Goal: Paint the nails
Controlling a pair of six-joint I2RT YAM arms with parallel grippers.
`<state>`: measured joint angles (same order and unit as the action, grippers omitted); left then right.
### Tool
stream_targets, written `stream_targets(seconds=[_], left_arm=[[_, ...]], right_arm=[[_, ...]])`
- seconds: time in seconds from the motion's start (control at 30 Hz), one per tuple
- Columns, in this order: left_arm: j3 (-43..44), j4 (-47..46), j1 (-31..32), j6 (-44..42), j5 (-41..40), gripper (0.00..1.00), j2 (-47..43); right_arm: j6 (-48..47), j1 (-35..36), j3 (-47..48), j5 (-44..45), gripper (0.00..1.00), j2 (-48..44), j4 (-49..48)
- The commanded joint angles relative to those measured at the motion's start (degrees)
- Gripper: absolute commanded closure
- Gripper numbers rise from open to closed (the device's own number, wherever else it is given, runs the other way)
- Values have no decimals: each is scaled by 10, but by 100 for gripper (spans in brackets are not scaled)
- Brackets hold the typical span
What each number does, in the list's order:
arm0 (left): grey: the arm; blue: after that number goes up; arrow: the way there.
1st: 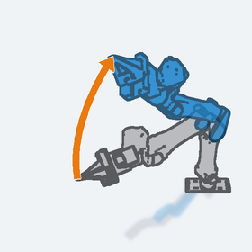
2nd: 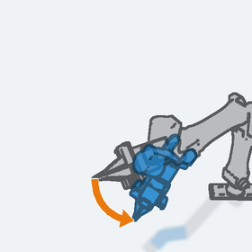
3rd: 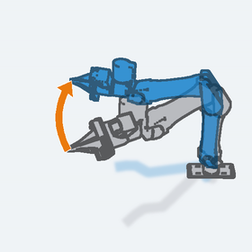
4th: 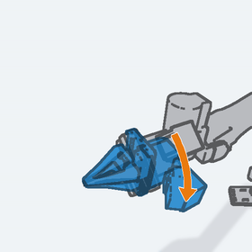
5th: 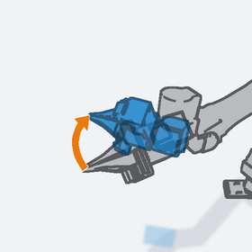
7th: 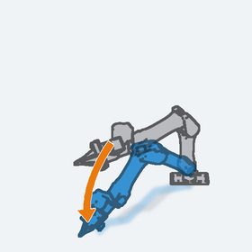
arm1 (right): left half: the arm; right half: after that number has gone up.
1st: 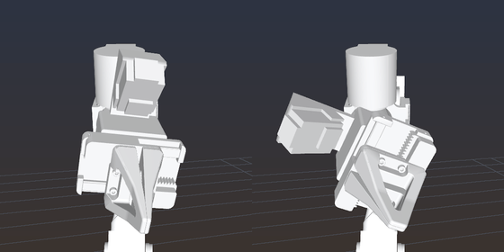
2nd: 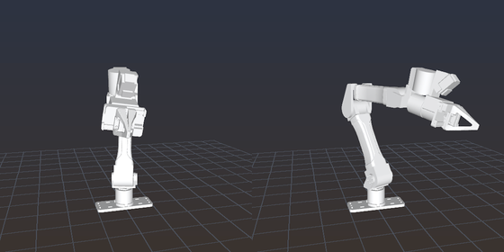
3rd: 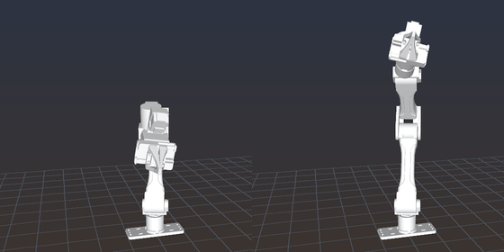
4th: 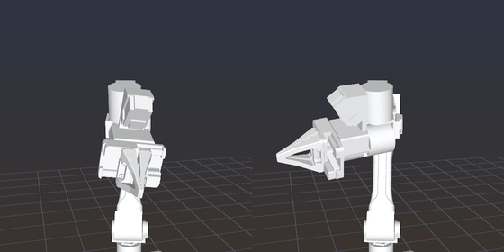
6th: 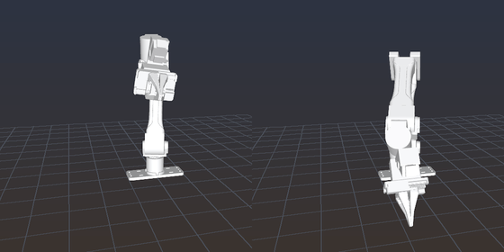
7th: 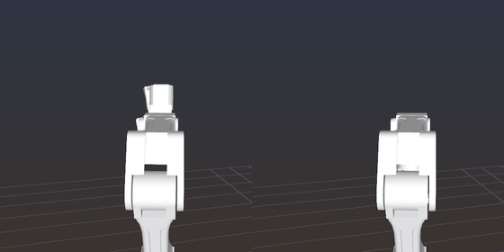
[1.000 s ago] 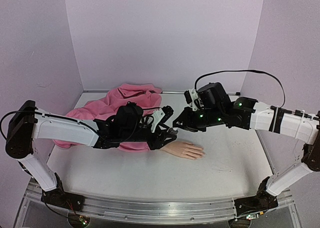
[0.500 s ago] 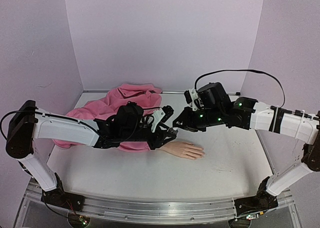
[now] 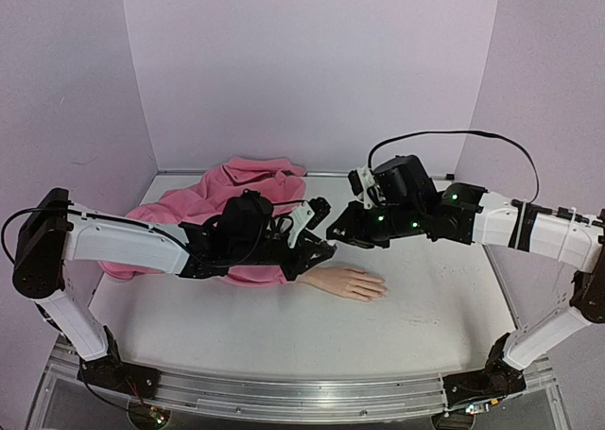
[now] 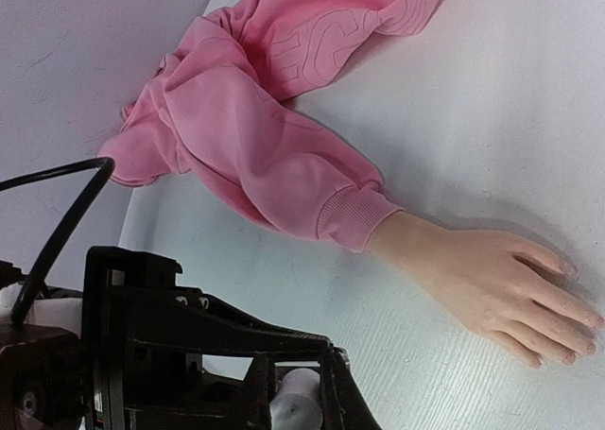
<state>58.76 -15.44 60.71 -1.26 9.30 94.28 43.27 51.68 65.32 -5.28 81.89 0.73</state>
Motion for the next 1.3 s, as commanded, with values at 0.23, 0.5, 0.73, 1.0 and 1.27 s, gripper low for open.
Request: stream_targets(seconds=[0.23, 0.5, 0.73, 1.0, 1.27], left_arm=[[43, -18, -46, 44, 472, 100, -18], [19, -19, -53, 55, 454, 100, -97], [-16, -17, -17, 15, 69, 100, -119], [0, -6, 14, 22, -194, 100, -92], [30, 32, 19, 47, -216, 100, -68]], right_arm=[[-502, -8, -52, -383, 100, -37, -61], [-483, -33, -2, -486, 100, 3, -66], [-254, -33, -23, -176, 36, -47, -118], [-2, -11, -47, 13, 24, -79, -128], [-8, 20, 37, 93, 38, -16, -88]])
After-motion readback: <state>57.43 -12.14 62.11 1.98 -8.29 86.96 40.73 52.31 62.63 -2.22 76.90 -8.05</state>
